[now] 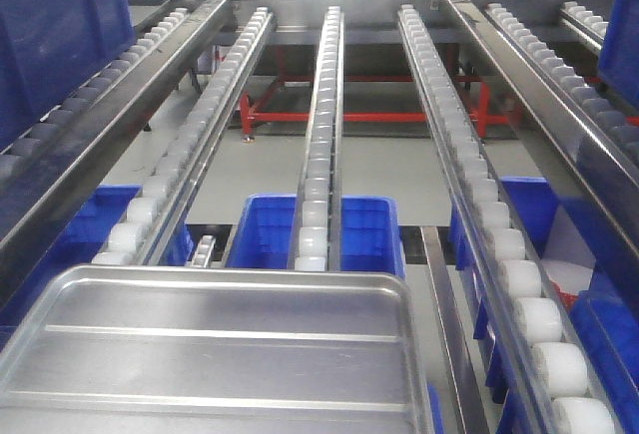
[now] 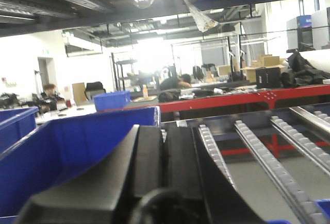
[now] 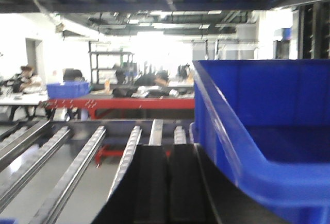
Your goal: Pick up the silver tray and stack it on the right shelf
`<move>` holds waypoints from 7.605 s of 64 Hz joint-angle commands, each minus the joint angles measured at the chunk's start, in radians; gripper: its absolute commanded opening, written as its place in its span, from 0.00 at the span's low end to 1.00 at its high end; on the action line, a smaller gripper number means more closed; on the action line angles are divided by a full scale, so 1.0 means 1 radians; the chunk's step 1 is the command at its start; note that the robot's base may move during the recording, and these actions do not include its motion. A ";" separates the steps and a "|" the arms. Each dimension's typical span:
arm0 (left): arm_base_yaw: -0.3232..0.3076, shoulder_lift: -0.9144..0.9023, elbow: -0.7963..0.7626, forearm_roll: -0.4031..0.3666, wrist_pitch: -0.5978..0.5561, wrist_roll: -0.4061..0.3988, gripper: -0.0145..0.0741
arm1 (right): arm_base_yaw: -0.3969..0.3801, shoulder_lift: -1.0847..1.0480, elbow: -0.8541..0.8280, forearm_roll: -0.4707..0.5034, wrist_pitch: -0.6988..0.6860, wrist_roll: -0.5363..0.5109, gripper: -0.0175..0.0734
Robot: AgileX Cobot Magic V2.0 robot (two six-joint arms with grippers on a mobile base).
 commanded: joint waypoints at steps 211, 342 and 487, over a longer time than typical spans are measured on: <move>-0.397 1.358 -0.340 -0.260 0.519 -0.267 0.36 | 0.847 1.560 -0.488 -0.187 0.410 0.806 0.34; -0.634 1.058 -0.656 -0.058 0.830 -0.529 0.06 | 0.846 1.089 -0.626 -0.324 0.839 0.805 0.25; -0.634 1.058 -0.656 -0.058 0.830 -0.529 0.06 | 0.846 1.089 -0.626 -0.324 0.839 0.805 0.25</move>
